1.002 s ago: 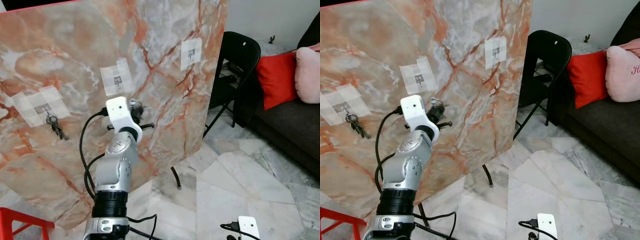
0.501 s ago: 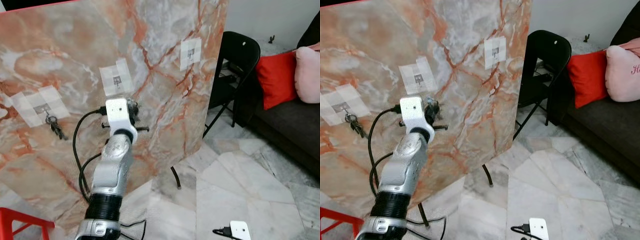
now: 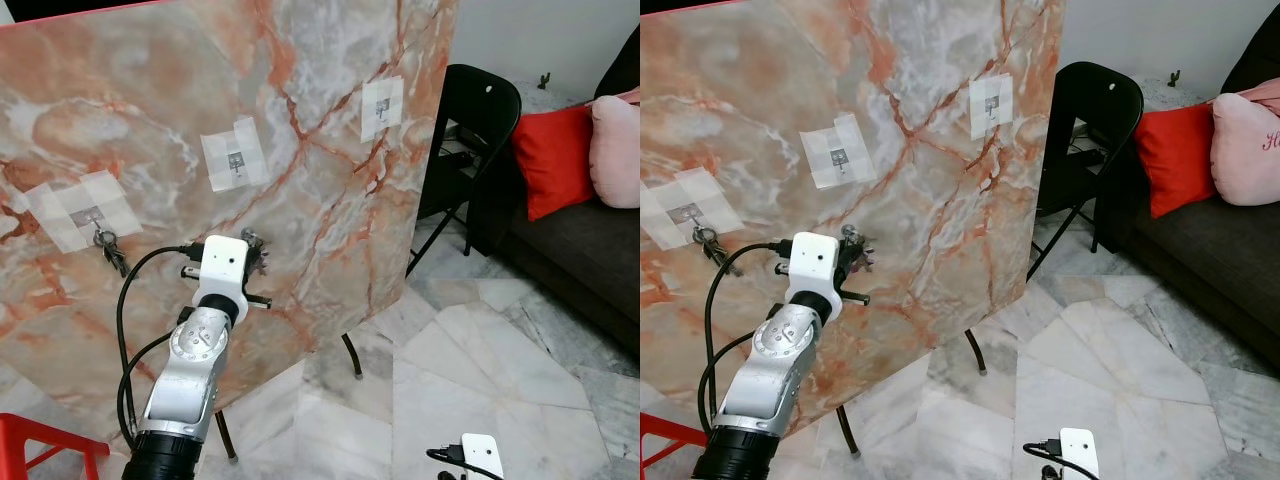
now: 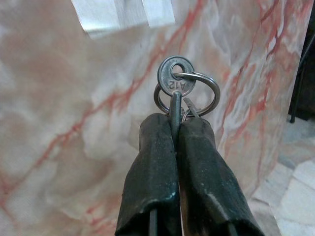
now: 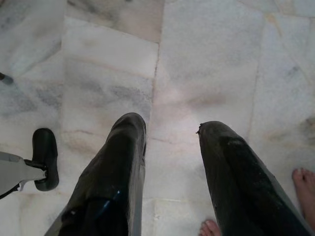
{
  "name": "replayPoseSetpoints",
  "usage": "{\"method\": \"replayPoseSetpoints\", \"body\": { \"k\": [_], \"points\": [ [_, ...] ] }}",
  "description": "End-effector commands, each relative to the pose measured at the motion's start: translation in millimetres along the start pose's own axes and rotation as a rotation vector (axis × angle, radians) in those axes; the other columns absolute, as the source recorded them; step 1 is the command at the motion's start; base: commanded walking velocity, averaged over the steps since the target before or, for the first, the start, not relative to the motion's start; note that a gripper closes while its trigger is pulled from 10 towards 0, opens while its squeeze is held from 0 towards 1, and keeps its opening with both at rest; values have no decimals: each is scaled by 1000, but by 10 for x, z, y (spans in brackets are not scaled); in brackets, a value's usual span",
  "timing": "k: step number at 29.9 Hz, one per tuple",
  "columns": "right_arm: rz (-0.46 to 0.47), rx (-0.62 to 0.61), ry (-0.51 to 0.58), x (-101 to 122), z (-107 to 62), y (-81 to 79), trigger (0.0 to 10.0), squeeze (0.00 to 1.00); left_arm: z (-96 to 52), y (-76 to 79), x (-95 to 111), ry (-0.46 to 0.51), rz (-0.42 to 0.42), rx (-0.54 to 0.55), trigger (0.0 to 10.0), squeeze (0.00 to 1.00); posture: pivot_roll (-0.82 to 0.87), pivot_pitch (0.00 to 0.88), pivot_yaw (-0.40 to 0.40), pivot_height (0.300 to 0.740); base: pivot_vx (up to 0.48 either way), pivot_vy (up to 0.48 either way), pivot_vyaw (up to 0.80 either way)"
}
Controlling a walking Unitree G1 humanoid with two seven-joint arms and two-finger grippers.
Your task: Hang keys on a hook
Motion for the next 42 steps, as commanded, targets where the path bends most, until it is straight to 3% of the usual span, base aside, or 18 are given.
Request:
{"method": "replayPoseSetpoints", "body": {
  "k": [1, 6, 13, 34, 42],
  "points": [
    [13, -1, -7, -9, 0, 5, 10000, 0, -48, -75, 64, 40, 13, 1, 10000, 0, 58, 0, -26, 722, 0, 0, 0],
    [15, -4, -10, -24, -3, 20, 10000, 0, -122, -226, -65, 14, 76, -2, 10000, 0, 69, 0, -23, 722, 0, 0, 0],
    [30, -3, -15, -49, -6, 16, 10000, 0, -129, -283, -110, -6, 94, 32, 10000, 0, 58, 0, -20, 722, 0, 0, 0],
    [32, -2, -25, -91, -12, 27, 10000, 0, -262, -256, -108, 5, 114, -36, 10000, 0, 67, 0, -25, 722, 0, 0, 0],
    [29, -1, -26, -87, -12, 30, 10000, 0, -240, -135, -54, 23, 100, -57, 10000, 0, 66, 0, -31, 722, 0, 0, 0]
  ]
}}
Point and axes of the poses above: a point about 5 cm out from each wrist's last joint towards the gripper, its own z axis pointing out of the wrist towards the gripper, its own x axis along the axis of the wrist's last joint, y = z × x, the point moved 5 cm from there along z, pointing out of the wrist towards the gripper, and after that the axes turned 2 degrees about z, right-handed, at the moved point
